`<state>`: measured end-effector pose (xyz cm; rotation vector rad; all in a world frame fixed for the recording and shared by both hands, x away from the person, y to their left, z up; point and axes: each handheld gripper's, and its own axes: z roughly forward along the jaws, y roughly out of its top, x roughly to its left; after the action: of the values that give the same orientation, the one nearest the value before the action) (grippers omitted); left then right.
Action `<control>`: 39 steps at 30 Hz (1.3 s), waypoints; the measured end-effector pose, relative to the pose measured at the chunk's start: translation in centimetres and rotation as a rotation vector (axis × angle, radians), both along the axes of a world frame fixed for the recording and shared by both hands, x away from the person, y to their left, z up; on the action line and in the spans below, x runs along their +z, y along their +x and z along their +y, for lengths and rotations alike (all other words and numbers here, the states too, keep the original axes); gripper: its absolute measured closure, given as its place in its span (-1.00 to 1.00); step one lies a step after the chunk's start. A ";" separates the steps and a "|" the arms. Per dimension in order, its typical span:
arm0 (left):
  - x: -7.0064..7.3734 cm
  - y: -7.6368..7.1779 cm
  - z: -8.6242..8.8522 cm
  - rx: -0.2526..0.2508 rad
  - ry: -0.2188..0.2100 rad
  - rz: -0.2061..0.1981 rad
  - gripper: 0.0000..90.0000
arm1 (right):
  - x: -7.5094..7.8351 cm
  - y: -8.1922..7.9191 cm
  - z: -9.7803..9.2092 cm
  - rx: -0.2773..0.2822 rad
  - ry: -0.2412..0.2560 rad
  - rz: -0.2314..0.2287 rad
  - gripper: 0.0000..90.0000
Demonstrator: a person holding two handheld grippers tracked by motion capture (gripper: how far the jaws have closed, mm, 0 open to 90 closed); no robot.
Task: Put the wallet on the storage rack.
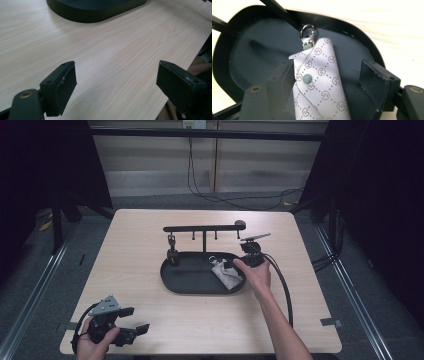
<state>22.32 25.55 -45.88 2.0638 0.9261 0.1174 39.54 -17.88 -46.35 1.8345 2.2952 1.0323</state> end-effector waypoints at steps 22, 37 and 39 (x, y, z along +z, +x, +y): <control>-0.1 0.3 0.6 0.035 -0.011 0.001 -0.64 | 1.8 -4.3 -4.7 0.006 0.062 -0.129 -0.43; 0.0 0.3 0.8 0.044 -0.014 0.001 -0.64 | 2.2 -10.4 -8.1 0.003 0.002 -0.219 -0.53; 0.0 0.4 0.7 0.044 -0.013 0.002 -0.64 | 2.1 -11.4 -8.4 0.006 -0.003 -0.224 -0.53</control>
<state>22.68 26.29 -45.92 2.0327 0.9720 0.1325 28.14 -26.27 -44.28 1.6183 2.1723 1.1676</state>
